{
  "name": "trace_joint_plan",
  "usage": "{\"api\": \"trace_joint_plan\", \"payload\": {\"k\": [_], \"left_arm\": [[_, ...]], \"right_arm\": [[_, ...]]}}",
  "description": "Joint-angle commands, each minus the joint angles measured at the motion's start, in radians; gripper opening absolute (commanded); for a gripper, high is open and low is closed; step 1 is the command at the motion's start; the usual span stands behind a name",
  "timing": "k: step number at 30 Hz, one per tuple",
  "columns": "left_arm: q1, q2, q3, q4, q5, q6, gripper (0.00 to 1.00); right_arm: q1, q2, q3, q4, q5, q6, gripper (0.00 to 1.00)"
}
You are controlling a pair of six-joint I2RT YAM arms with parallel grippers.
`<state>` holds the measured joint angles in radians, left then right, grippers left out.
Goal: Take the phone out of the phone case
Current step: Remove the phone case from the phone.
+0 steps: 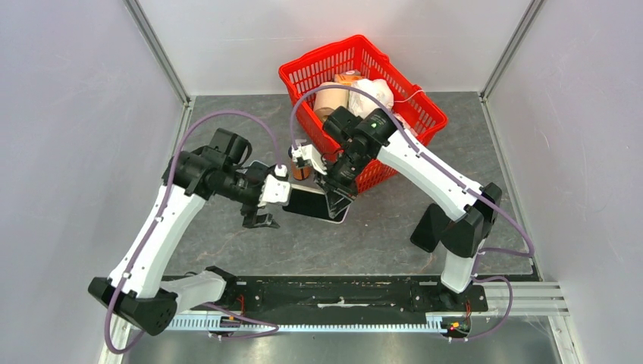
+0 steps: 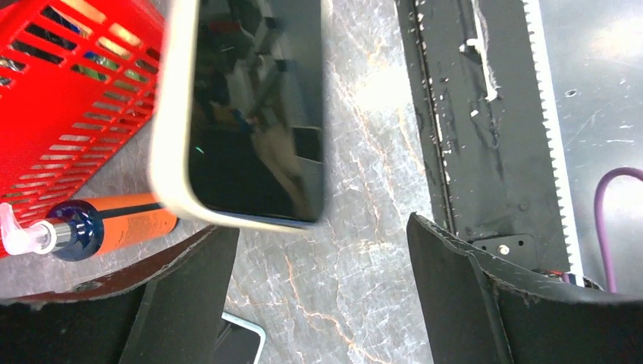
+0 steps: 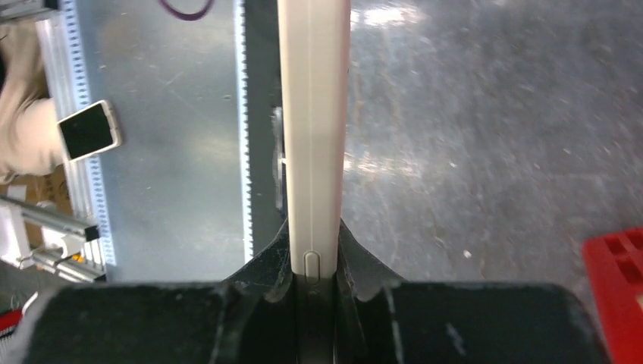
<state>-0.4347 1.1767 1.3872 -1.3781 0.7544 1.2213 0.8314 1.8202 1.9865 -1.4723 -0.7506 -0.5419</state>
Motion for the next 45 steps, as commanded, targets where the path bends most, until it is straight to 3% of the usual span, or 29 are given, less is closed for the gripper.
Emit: {"api": "trace_joint_plan", "payload": {"k": [1,6,9,15,19,23,29,45], "left_arm": [[0.007,-0.069,0.04,-0.075,0.112,-0.008,0.88],[0.007,-0.069,0.053,-0.087,0.132,-0.024,0.88],[0.016,-0.069,0.054,0.009,0.154,-0.136,0.88],[0.082,-0.065,0.039,0.335,0.19,-0.552,0.87],[0.131,-0.049,0.036,0.563,0.106,-0.888,0.86],[0.147,-0.024,0.033,0.579,0.208,-0.989,0.85],[0.146,-0.017,-0.066,0.731,0.328,-1.211,0.78],[0.147,-0.009,-0.167,0.724,0.408,-1.235,0.52]], "right_arm": [[-0.047,-0.038,-0.01,0.063,0.062,0.001,0.0],[-0.06,-0.041,-0.02,0.067,0.069,-0.006,0.0],[-0.06,-0.041,-0.021,0.067,0.064,-0.008,0.0],[-0.06,-0.056,-0.022,0.066,0.04,-0.012,0.0],[-0.06,-0.067,-0.015,0.06,0.03,-0.012,0.0],[-0.058,-0.071,-0.002,0.057,0.024,-0.01,0.0],[-0.056,-0.062,0.021,0.049,0.014,-0.008,0.0],[-0.051,-0.052,0.018,0.048,0.013,-0.009,0.0]]}}
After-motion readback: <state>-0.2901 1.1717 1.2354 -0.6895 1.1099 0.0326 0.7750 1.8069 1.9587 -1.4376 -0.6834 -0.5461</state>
